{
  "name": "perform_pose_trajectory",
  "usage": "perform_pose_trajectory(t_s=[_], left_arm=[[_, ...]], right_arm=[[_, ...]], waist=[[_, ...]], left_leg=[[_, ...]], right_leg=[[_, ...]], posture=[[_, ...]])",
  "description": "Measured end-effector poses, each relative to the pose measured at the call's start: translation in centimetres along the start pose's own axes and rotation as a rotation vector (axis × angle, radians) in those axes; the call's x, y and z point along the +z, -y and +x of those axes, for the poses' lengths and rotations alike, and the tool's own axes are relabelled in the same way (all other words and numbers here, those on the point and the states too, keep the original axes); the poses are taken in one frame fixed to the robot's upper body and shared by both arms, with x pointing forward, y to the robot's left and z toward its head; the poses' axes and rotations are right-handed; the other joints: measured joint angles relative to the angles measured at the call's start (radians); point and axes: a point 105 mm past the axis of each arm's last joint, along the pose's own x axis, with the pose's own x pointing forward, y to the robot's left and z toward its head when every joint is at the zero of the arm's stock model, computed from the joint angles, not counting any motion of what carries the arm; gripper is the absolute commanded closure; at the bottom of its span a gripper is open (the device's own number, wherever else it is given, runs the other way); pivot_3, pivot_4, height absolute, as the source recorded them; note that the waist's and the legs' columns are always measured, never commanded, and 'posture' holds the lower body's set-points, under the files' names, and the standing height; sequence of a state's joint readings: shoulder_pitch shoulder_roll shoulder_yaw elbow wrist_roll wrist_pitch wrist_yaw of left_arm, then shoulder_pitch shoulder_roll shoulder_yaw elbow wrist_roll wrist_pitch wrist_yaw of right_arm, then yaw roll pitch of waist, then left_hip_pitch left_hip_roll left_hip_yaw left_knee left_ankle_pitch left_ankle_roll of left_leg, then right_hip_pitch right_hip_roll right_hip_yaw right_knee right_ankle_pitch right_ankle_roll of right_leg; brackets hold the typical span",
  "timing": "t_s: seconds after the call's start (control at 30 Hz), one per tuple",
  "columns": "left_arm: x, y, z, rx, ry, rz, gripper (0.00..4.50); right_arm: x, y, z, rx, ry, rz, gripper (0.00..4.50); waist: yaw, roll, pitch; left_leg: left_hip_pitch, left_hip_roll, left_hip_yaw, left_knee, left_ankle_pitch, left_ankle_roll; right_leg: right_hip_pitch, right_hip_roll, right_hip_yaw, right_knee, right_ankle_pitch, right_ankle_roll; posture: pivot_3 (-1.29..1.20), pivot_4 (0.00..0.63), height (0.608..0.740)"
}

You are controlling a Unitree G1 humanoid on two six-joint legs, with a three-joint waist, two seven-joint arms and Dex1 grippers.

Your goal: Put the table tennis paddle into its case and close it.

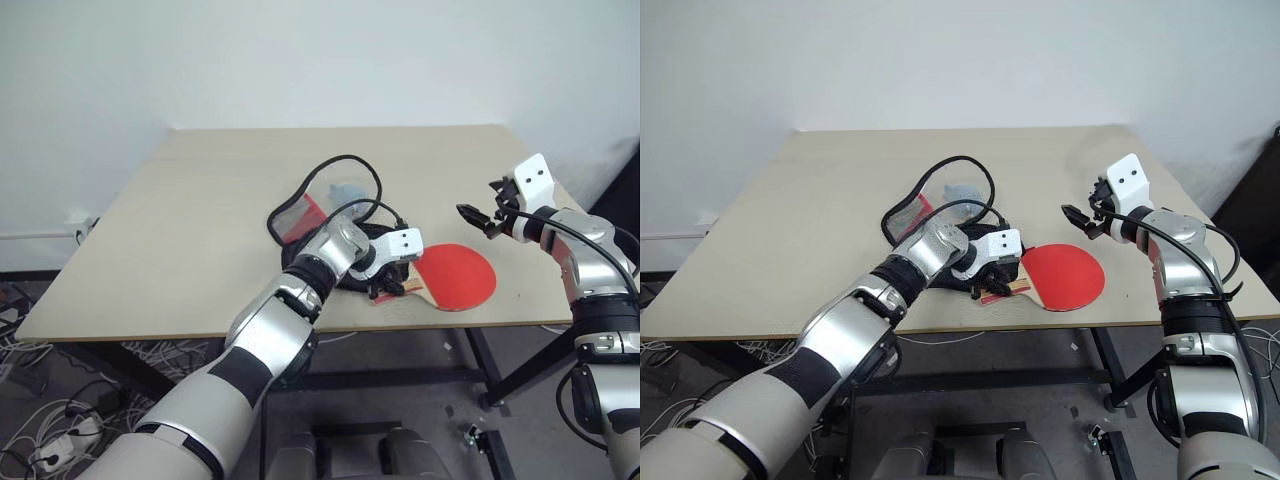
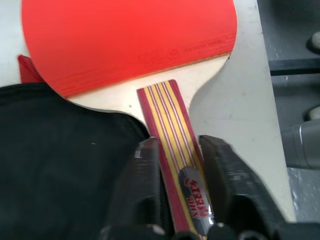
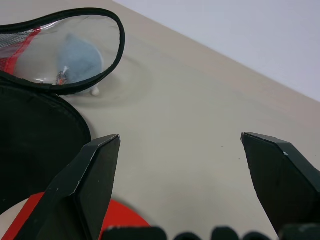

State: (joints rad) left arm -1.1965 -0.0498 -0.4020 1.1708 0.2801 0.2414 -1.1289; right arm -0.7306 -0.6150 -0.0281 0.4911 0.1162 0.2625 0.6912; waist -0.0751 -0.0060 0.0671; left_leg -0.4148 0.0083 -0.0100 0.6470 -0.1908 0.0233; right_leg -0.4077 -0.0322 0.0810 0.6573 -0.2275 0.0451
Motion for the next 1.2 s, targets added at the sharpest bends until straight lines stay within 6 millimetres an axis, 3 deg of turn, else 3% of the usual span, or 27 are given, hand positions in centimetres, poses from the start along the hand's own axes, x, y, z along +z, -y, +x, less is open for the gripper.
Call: perform_pose_trajectory(t_s=[0.17,0.47,0.57,0.83,1.2], left_arm=[[-0.6,0.9,1.0,-0.038,-0.017,-0.047,0.81],[-0.6,0.7,1.4,0.005,-0.048,-0.037,0.81],[-0.6,0.6,1.5,0.022,-0.050,-0.040,1.32],[-0.7,0.0,1.3,0.074,-0.041,-0.055,3.39],[-0.5,0.3,1.3,0.041,-0.008,-0.085,3.49]], right_arm=[[0.0,0.0,0.0,-0.002,0.000,0.001,0.29],[0.0,-0.1,0.1,-0.002,0.001,0.003,0.29],[0.0,-0.2,0.2,0.002,0.003,0.006,0.29],[0.0,-0.2,0.2,0.002,0.003,0.006,0.29],[-0.1,-0.2,0.2,0.001,0.002,0.006,0.29]], waist=[[0.000,0.000,0.000],[-0.001,0.000,0.000],[-0.001,0.000,0.000],[-0.001,0.000,0.000],[-0.002,0.000,0.000]], left_leg=[[0.000,0.000,0.000,0.000,0.000,0.000],[0.001,0.000,-0.001,0.004,0.000,0.000],[0.001,-0.001,-0.001,0.004,0.001,0.001],[0.001,-0.002,0.000,0.001,0.001,0.002],[0.000,-0.003,0.001,0.001,0.001,0.002]], right_leg=[[0.000,0.000,0.000,0.000,0.000,0.000],[0.003,0.000,0.000,0.000,0.000,0.000],[0.004,0.000,0.001,0.000,0.000,0.000],[0.002,0.000,0.004,0.000,0.001,0.002],[0.000,0.000,0.005,0.000,0.001,0.002]], posture=[[0.00,0.000,0.740],[0.00,0.000,0.740],[0.00,0.000,0.740],[0.00,0.000,0.740],[0.00,0.000,0.740]])
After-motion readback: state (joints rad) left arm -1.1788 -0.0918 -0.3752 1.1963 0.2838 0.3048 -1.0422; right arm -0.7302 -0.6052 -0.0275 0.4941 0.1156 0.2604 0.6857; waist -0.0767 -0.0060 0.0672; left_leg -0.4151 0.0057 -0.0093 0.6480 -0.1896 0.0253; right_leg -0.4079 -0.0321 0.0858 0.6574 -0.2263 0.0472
